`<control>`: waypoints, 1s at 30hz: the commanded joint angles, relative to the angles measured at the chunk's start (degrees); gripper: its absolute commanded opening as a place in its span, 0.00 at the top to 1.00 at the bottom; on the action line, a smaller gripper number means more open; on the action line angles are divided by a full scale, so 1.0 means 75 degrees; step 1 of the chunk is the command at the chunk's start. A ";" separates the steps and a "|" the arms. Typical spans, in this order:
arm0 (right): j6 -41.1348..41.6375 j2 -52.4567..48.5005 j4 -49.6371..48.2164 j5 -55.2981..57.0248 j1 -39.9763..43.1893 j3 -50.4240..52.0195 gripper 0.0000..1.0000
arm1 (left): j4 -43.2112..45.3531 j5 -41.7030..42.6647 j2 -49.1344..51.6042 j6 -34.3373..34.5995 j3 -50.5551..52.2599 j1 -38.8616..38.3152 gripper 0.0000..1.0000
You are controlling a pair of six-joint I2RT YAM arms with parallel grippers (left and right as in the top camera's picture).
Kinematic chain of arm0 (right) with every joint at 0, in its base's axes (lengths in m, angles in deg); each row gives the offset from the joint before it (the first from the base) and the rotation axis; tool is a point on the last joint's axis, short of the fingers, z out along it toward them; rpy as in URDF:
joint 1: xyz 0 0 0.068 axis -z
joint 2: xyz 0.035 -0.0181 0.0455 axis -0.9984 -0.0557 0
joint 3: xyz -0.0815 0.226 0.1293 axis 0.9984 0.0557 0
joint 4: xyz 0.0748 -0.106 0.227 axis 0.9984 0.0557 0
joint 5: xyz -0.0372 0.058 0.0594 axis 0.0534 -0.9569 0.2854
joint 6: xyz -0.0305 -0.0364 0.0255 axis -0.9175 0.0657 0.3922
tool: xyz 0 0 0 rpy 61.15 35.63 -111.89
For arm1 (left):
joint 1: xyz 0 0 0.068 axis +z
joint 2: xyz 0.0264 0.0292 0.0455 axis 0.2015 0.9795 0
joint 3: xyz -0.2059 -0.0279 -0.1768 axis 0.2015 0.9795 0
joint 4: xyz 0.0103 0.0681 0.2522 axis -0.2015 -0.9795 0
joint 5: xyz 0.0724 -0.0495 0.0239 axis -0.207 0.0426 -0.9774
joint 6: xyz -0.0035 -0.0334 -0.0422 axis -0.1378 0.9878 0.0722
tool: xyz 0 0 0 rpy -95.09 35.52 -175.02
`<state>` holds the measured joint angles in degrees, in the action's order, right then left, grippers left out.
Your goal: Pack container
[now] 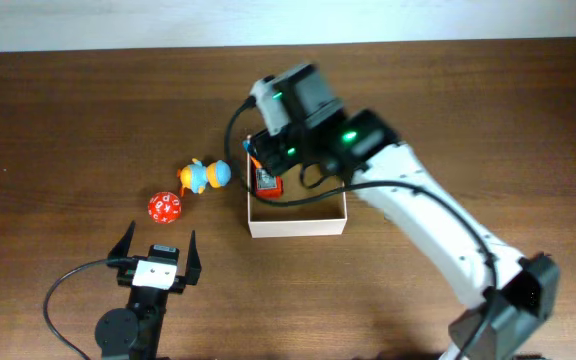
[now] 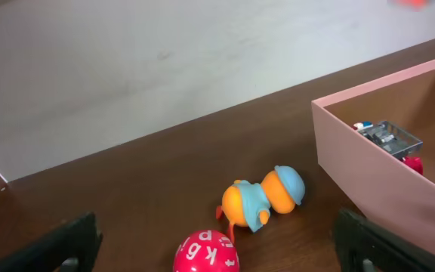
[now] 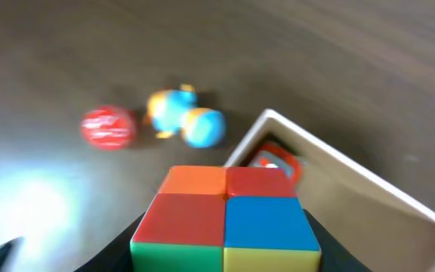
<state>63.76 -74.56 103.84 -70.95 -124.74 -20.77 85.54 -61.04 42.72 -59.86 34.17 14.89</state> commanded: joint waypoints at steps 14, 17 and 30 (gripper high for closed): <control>0.1512 -0.1445 -0.0309 0.2375 0.0175 -0.0143 0.55 | -0.0012 -0.0032 -0.0052 -0.0090 0.0050 -0.0038 0.01; 0.1836 -0.1445 -0.0189 0.2378 0.0277 -0.0143 0.55 | -0.0015 -0.0032 -0.0052 -0.0090 0.0050 -0.0038 0.01; 0.2879 -0.1445 0.0659 0.2725 0.0376 -0.0143 0.55 | -0.0012 -0.0032 -0.0052 -0.0090 0.0050 -0.0038 0.01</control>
<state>82.31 -86.01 108.06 -53.02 -122.14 -20.79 85.54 -61.04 42.72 -59.86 34.17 14.89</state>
